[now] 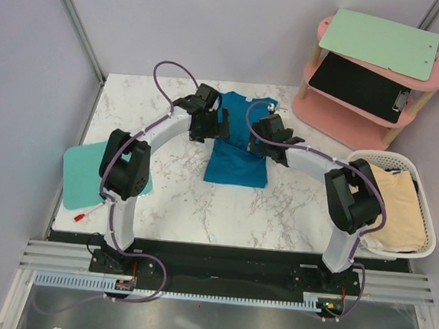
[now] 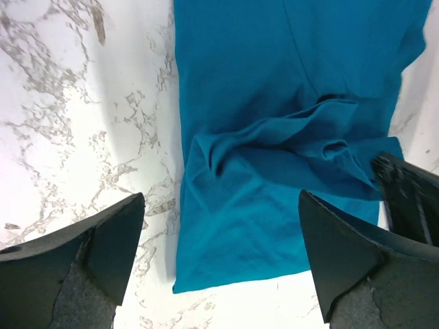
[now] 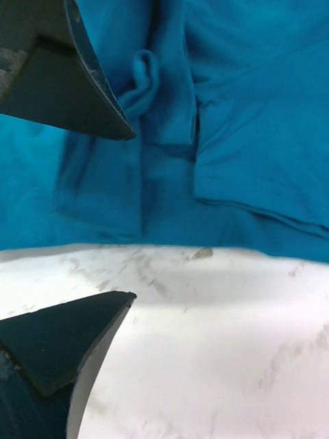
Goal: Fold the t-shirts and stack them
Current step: Fold the folded rectangular tshirt in 1/3 of the way, then grab one side of the 2/3 rectangular tshirt with both arms, then fold the long partially folded tshirt into a neat square
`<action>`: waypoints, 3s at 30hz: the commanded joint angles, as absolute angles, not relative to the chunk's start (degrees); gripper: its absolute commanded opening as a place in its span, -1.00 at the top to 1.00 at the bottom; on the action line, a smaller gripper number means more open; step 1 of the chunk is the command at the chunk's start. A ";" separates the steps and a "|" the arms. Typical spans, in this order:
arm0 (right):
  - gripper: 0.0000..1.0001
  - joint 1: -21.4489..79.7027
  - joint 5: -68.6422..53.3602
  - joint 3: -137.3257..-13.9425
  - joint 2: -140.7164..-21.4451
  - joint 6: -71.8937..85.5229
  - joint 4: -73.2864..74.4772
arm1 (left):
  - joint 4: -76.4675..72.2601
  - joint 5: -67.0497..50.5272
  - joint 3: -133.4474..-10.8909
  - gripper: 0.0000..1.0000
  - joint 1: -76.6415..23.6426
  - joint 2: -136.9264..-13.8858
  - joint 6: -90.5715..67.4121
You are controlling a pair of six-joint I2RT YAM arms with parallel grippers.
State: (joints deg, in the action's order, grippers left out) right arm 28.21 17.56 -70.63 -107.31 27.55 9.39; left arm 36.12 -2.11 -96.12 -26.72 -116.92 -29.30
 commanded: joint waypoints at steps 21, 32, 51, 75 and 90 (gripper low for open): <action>-0.61 27.51 0.79 -41.14 -89.56 43.15 1.42 | 17.50 -10.11 -59.77 -0.45 -27.33 -98.00 -36.03; 0.69 27.60 -9.57 -38.41 -93.61 46.67 -7.21 | 14.33 -11.96 -57.23 0.96 -28.12 -100.02 -37.09; 1.00 31.55 -4.14 -39.54 -70.41 38.33 9.66 | 28.73 -7.92 -55.43 0.96 -31.90 -77.96 -39.73; 1.00 23.21 4.83 -78.48 -100.54 26.02 9.05 | 34.36 -9.40 -100.69 0.96 -22.50 -106.34 -29.01; 0.87 18.90 4.48 -101.50 -125.67 25.57 8.61 | 37.00 -13.97 -123.83 0.94 -17.32 -130.58 -29.35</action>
